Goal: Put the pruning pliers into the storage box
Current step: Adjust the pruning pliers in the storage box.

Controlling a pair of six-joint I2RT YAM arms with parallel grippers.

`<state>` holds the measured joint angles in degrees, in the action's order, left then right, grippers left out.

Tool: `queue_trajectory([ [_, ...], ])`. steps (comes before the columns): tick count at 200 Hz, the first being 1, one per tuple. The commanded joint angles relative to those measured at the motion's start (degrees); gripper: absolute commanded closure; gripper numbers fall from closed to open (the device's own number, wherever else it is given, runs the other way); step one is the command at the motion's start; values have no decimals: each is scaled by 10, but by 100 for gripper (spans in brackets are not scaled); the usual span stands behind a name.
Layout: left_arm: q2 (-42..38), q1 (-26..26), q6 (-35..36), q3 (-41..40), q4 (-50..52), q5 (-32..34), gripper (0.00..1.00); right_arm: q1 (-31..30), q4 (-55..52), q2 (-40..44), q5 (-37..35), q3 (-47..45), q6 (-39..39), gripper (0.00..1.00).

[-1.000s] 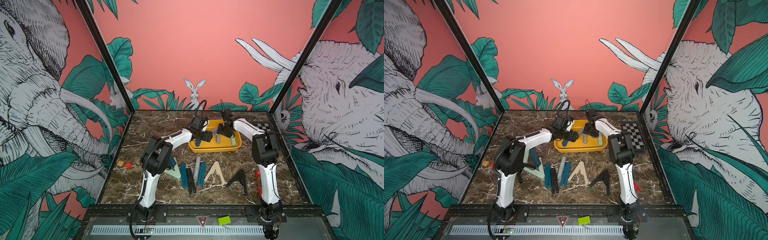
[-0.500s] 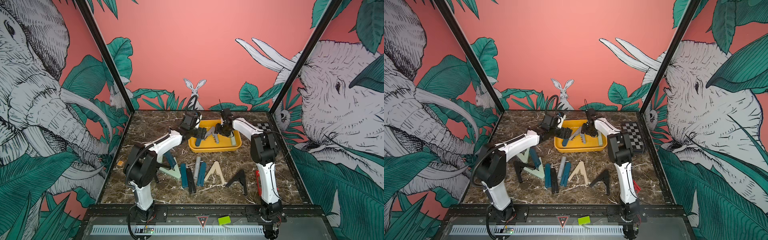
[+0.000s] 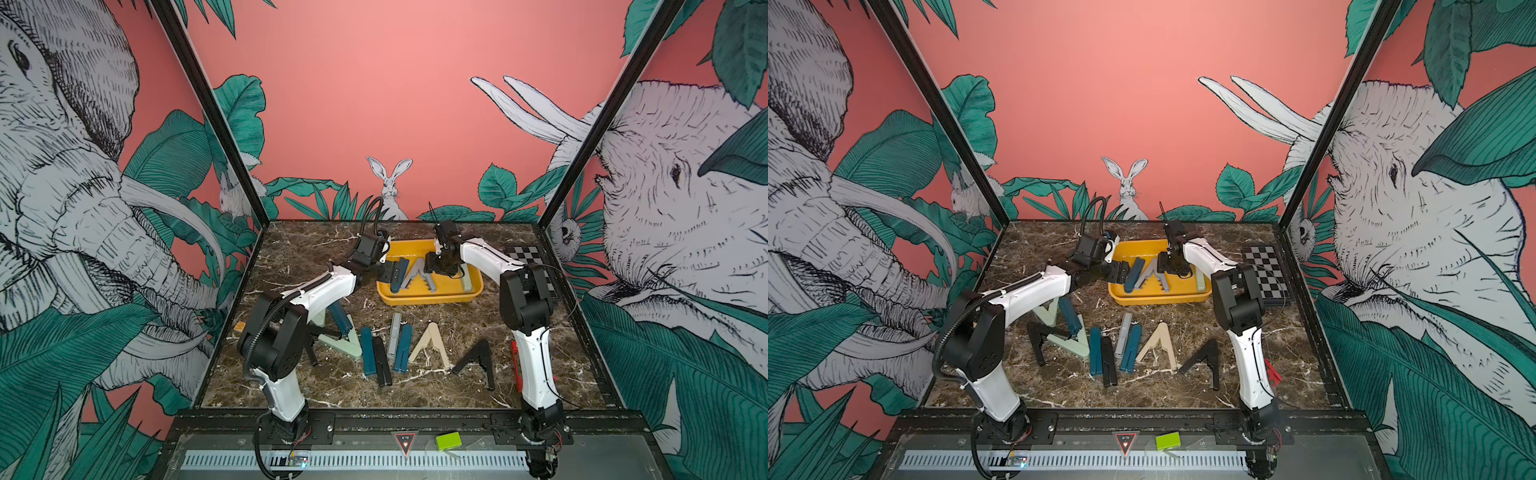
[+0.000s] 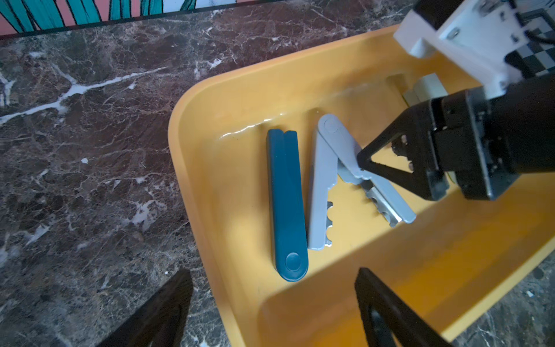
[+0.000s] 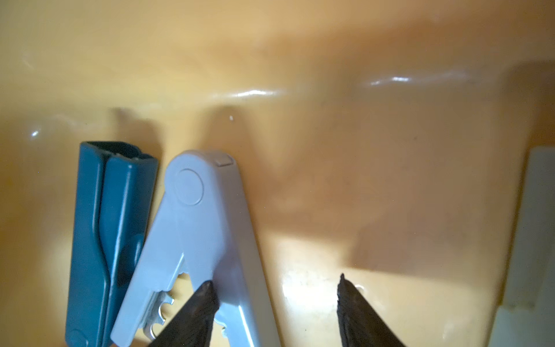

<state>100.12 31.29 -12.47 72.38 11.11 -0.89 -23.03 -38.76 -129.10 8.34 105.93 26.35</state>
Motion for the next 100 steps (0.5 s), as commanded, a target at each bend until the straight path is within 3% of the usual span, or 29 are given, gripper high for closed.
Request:
queue_trajectory([
  [1, -31, -4, -7, -9, 1, 1, 13, 0, -19, 12, -20, -4, -17, 37],
  [30, -45, -4, -2, -23, -4, 6, 13, 0, -28, -1, -29, 21, -43, 37],
  [60, -56, -4, 2, -37, -1, 22, 13, -5, -52, -33, 30, 62, -62, 38],
  [100, -67, -4, 9, -44, 4, 33, 12, -24, -31, -39, 62, 46, -46, 39],
])
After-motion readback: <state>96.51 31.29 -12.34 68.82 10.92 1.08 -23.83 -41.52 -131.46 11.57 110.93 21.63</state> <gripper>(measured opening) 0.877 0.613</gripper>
